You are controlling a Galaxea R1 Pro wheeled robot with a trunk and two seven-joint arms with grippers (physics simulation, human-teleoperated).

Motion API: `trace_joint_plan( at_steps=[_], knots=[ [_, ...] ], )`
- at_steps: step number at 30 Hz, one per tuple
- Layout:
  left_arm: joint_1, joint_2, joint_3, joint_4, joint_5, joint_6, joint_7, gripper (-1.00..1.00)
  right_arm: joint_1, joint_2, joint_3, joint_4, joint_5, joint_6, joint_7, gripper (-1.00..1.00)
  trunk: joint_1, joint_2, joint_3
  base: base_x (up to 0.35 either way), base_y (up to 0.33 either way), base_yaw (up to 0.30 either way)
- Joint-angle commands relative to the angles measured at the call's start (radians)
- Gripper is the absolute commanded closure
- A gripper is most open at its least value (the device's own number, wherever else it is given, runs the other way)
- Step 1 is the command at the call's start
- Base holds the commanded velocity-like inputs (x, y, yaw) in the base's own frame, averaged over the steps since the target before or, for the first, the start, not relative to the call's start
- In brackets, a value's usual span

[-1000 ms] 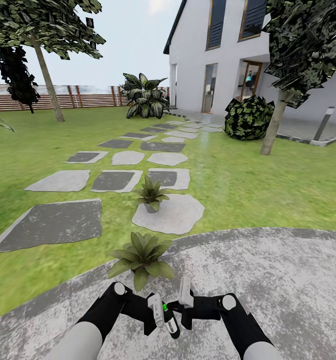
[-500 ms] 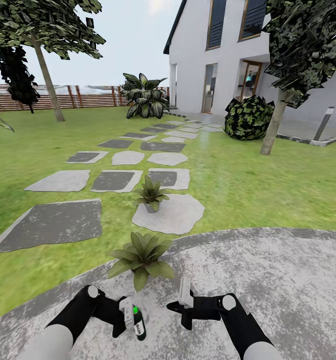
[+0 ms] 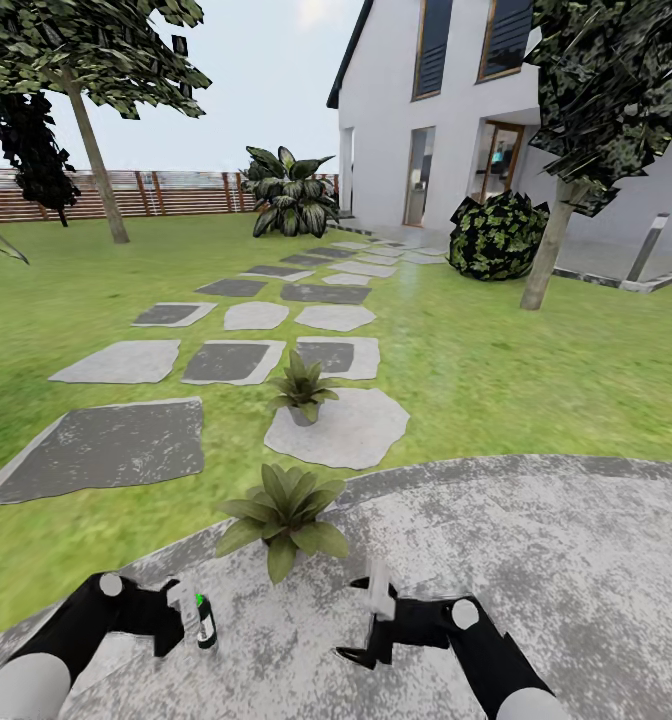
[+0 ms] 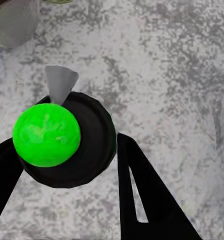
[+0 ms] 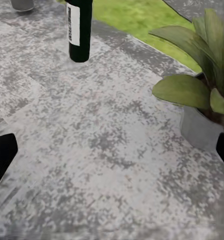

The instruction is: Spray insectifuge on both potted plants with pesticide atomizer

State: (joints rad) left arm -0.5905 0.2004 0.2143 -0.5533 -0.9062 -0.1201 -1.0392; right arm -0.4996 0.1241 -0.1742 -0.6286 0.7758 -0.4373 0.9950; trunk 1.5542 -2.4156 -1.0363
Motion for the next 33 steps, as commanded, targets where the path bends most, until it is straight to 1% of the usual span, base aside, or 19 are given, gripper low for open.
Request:
trace_joint_plan(
  at_steps=[1, 2, 3, 7, 8, 9, 10, 11, 12, 14, 16, 17, 18, 23, 27, 28, 29, 31, 33],
  knots=[
    [0.0, -0.002, 0.041, 0.001, -0.007, -0.01, 0.052, 1.0, 0.0, -0.02, -0.008, 0.034, 0.007, -0.006, -0.06, -1.0, 0.0, 0.0, -0.001, 0.0, 0.0, 0.0],
    [0.0, -0.005, 0.104, 0.013, -0.003, -0.008, 0.135, 1.0, 0.0, -0.056, -0.008, 0.106, 0.005, -0.007, -0.195, -1.0, 0.0, 0.0, -0.001, 0.0, 0.0, 0.0],
    [-0.001, -0.006, 0.144, 0.027, -0.002, -0.008, 0.181, 1.0, 0.001, -0.076, -0.008, 0.159, 0.004, -0.007, -0.293, -1.0, 0.0, 0.0, -0.001, 0.0, 0.0, 0.0],
    [-0.002, -0.024, 0.274, 0.102, 0.029, -0.005, 0.342, 1.0, 0.002, -0.121, -0.008, 0.383, 0.001, -0.01, -0.746, -1.0, 0.0, 0.0, -0.001, 0.0, 0.0, 0.0],
    [-0.003, -0.041, 0.309, 0.118, 0.07, -0.003, 0.429, 1.0, 0.003, -0.143, -0.008, 0.477, -0.001, -0.013, -0.989, -1.0, 0.0, 0.0, -0.001, 0.0, 0.0, 0.0],
    [-0.002, -0.053, 0.321, 0.126, 0.101, 0.006, 0.486, 1.0, 0.005, -0.153, -0.008, 0.536, -0.003, -0.025, -1.14, -1.0, 0.0, 0.0, -0.001, 0.0, 0.0, 0.0],
    [-0.003, -0.061, 0.327, 0.134, 0.124, 0.029, 0.525, 1.0, 0.014, -0.158, -0.009, 0.568, -0.005, -0.047, -1.241, -1.0, 0.0, 0.0, -0.001, 0.0, 0.0, 0.0],
    [-0.003, -0.065, 0.33, 0.138, 0.136, 0.055, 0.54, 1.0, 0.031, -0.161, -0.009, 0.579, -0.015, -0.066, -1.281, -1.0, 0.0, 0.0, -0.001, 0.0, 0.0, 0.0],
    [-0.003, -0.068, 0.331, 0.141, 0.147, 0.085, 0.55, 1.0, 0.054, -0.162, -0.01, 0.587, -0.036, -0.087, -1.307, -1.0, 0.0, 0.0, -0.001, 0.0, 0.0, 0.0],
    [-0.003, -0.072, 0.332, 0.143, 0.175, 0.175, 0.561, 1.0, 0.097, -0.164, -0.011, 0.596, -0.161, -0.135, -1.337, -1.0, 0.0, 0.0, -0.001, 0.0, 0.0, 0.0],
    [-0.008, -0.081, 0.329, 0.139, 0.192, 0.249, 0.561, 1.0, 0.112, -0.165, -0.01, 0.6, -0.298, -0.154, -1.344, -1.0, 0.0, 0.0, -0.001, 0.0, 0.0, 0.0],
    [-0.013, -0.091, 0.324, 0.133, 0.198, 0.304, 0.56, 1.0, 0.119, -0.164, -0.009, 0.601, -0.402, -0.161, -1.344, -1.0, 0.0, 0.0, -0.001, 0.0, 0.0, 0.0],
    [-0.016, -0.097, 0.321, 0.13, 0.201, 0.336, 0.559, 1.0, 0.122, -0.161, -0.008, 0.601, -0.455, -0.164, -1.345, -1.0, 0.0, 0.0, -0.001, 0.0, 0.0, 0.0],
    [-0.02, -0.1, 0.318, 0.128, 0.201, 0.398, 0.557, 1.0, 0.123, -0.155, -0.007, 0.6, -0.482, -0.166, -1.345, -1.0, 0.0, 0.0, -0.001, 0.0, 0.0, 0.0],
    [-0.02, -0.089, 0.315, 0.129, 0.197, 0.443, 0.556, 1.0, 0.123, -0.151, -0.01, 0.599, -0.488, -0.167, -1.349, -1.0, 0.0, 0.0, -0.001, 0.0, 0.0, 0.0],
    [-0.02, -0.088, 0.307, 0.129, 0.194, 0.494, 0.537, 1.0, 0.123, -0.15, -0.011, 0.599, -0.489, -0.167, -1.35, -1.0, 0.0, 0.0, -0.001, 0.0, 0.0, 0.0],
    [-0.02, -0.085, 0.182, 0.122, 0.187, 0.599, 0.402, 1.0, 0.123, -0.16, -0.013, 0.6, -0.577, -0.168, -1.351, -1.0, 0.0, 0.0, -0.001, 0.0, 0.0, 0.0],
    [-0.019, -0.086, 0.11, 0.038, 0.188, 0.686, 0.384, 1.0, 0.123, -0.163, -0.01, 0.601, -0.646, -0.165, -1.347, -1.0, 0.0, 0.0, -0.001, 0.138, 0.067, 0.0],
    [-0.018, -0.088, 0.104, 0.026, 0.186, 0.693, 0.383, 1.0, 0.124, -0.164, -0.009, 0.601, -0.649, -0.164, -1.345, -1.0, 0.0, 0.0, -0.001, 0.231, 0.231, 0.0]
  ],
)
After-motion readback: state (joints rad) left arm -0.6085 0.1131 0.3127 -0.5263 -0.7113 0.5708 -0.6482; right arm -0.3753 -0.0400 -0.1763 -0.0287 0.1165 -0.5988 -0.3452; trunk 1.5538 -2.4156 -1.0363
